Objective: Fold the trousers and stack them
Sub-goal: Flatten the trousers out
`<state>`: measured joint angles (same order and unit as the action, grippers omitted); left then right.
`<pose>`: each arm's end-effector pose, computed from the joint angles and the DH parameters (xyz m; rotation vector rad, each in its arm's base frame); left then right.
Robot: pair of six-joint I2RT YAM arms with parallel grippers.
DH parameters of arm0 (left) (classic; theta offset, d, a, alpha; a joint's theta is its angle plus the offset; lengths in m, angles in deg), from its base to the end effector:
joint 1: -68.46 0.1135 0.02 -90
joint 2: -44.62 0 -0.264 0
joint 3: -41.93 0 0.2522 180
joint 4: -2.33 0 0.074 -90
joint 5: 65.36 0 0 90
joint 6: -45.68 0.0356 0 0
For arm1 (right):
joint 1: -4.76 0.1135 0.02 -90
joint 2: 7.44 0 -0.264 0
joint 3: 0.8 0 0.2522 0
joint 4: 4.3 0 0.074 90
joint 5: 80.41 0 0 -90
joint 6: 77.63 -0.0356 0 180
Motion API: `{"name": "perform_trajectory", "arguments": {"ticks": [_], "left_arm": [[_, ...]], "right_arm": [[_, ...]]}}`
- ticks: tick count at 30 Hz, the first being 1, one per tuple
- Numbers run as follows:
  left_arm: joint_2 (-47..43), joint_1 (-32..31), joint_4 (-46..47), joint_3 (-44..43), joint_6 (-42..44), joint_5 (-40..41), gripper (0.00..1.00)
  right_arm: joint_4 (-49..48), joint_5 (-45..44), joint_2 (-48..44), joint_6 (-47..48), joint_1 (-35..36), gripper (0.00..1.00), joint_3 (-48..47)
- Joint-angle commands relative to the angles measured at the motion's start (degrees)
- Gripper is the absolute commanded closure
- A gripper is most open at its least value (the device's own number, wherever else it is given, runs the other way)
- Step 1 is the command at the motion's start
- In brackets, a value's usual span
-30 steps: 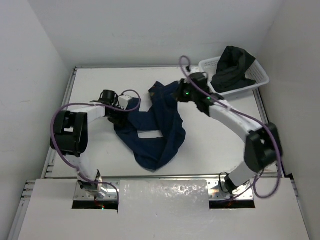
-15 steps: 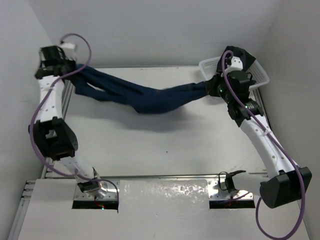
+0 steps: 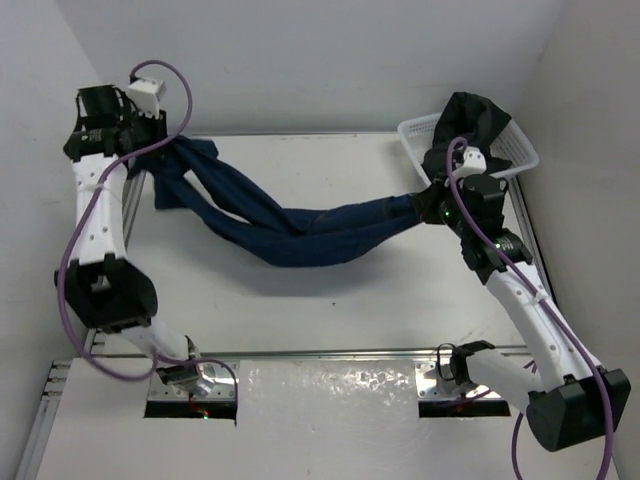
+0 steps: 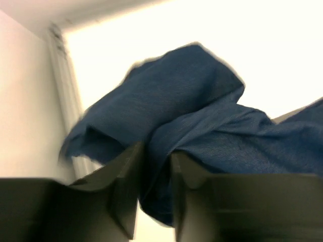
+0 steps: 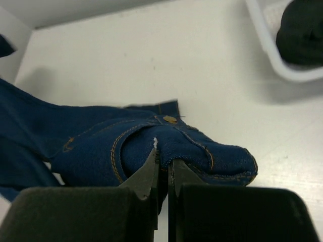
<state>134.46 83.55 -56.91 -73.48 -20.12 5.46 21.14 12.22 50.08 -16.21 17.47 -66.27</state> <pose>0.3278 0.0763 0.4267 0.3584 2.0917 0.0441 0.2264 0.0527 0.3382 0.2319 1.8970 0.5351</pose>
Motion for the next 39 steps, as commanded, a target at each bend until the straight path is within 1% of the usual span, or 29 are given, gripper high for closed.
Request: {"name": "perform_trajectory", "arguments": {"ticks": [1, 2, 3, 4, 5, 6, 8, 9, 10, 13, 14, 16, 17, 18, 20, 22, 24, 25, 28, 30, 32, 34, 35, 37, 39], "left_arm": [[9.78, -0.41, 3.53, 1.28, -2.49, 0.7, 0.73], [12.7, -0.59, 3.55, -0.29, -4.06, 1.68, 0.64], [19.25, -1.03, 2.94, -4.92, -4.95, 2.91, 0.59], [22.97, -1.03, 2.15, -8.36, -5.83, 5.88, 0.56], [26.4, -1.12, 0.84, -16.57, -7.14, 7.47, 0.51], [32.53, -1.03, -2.74, -21.0, -7.5, 8.97, 0.49], [35.83, -0.68, -5.67, -30.23, -6.81, 10.92, 0.46], [35.75, -0.33, -6.03, -30.45, -6.37, 10.83, 0.44], [33.49, 0.28, -5.77, -29.67, -5.84, 10.92, 0.38], [26.8, 4.41, -4.8, -21.25, -3.56, 10.57, 0.34], [25.57, 7.12, -4.54, -15.74, -2.51, 10.65, 0.34], [22.67, 10.21, -2.35, -10.09, -2.41, 10.57, 0.35], [22.31, 13.35, -1.12, -5.36, -3.37, 10.13, 0.36], [22.31, 14.69, 0.37, -3.75, -4.07, 9.08, 0.4], [23.27, 15.75, 0.65, -1.2, -3.73, 9.25, 0.43], [24.85, 15.76, 0.65, 0.21, -3.2, 7.06, 0.42], [26.08, 15.58, 1.26, 1.18, -3.37, 5.91, 0.39], [26.52, 15.58, 1.79, 2.49, -3.99, 6.26, 0.36], [28.28, 15.67, 5.04, 4.96, -4.52, 7.23, 0.32], [29.68, 15.58, 6.27, 4.88, -4.96, 5.48, 0.3], [30.21, 15.58, 8.72, 4.79, -6.45, 3.89, 0.3], [30.22, 15.58, 10.92, 5.31, -7.33, 5.81, 0.39], [30.48, 15.58, 12.06, 5.58, -7.33, 7.73, 0.49], [31.79, 15.41, 12.51, 5.67, -7.24, 9.07, 0.52], [32.76, 14.71, 12.51, 5.76, -7.24, 8.38, 0.49]], "right_arm": [[-5.09, 1.85, 1.1, -2.0, -0.41, 1.0, 2.04], [-5.87, 1.59, 1.72, -1.75, -0.41, 1.0, 2.04], [-5.88, 0.71, 3.29, -0.87, -0.41, 1.0, 1.7], [-5.36, 0.27, 4.17, -0.26, -0.41, 1.0, 1.34], [-4.57, -0.17, 5.23, 0.01, -0.41, 1.0, 0.82], [-3.78, -0.26, 7.15, 0.19, -0.41, 1.0, -0.32], [-2.98, 0.53, 8.57, 0.1, -0.49, 1.0, -1.12], [-2.89, 0.97, 8.93, -0.16, -0.49, 1.0, -1.12], [-2.81, 1.23, 9.1, -0.34, -0.58, 1.0, -1.12], [-2.72, 0.62, 8.14, -0.07, -0.58, 1.0, -0.16], [-3.15, 0.53, 7.79, 0.01, -0.58, 1.0, 0.37], [-4.29, 0.44, 7.09, 0.1, -0.58, 1.0, 2.21], [-4.3, 0.01, 6.74, 0.1, -0.49, 1.0, 2.57], [-3.95, -0.17, 6.64, 0.28, -0.58, 1.0, 2.83], [-3.77, -0.17, 6.64, 0.45, -0.58, 1.0, 3.01], [-3.86, 0.26, 6.73, 0.45, -0.58, 1.0, 3.19], [-3.6, 0.36, 6.73, 1.06, -0.58, 1.0, 2.92], [-2.73, 0.18, 6.82, 1.24, -0.49, 1.0, 2.75], [-2.37, -0.52, 6.73, 1.33, -0.58, 1.0, 2.92], [-2.54, -0.87, 6.56, 1.33, -0.58, 1.0, 3.27], [-2.19, -1.05, 6.56, 1.33, -0.58, 1.0, 3.62], [-1.93, -1.4, 6.38, 1.24, -0.58, 1.0, 3.89], [-2.01, -1.49, 5.86, 0.98, -0.49, 1.0, 4.41], [-2.28, -2.19, 5.24, 0.89, -0.58, 1.0, 5.38], [-2.8, -2.54, 4.27, 0.98, -0.58, 1.0, 6.0]]}}
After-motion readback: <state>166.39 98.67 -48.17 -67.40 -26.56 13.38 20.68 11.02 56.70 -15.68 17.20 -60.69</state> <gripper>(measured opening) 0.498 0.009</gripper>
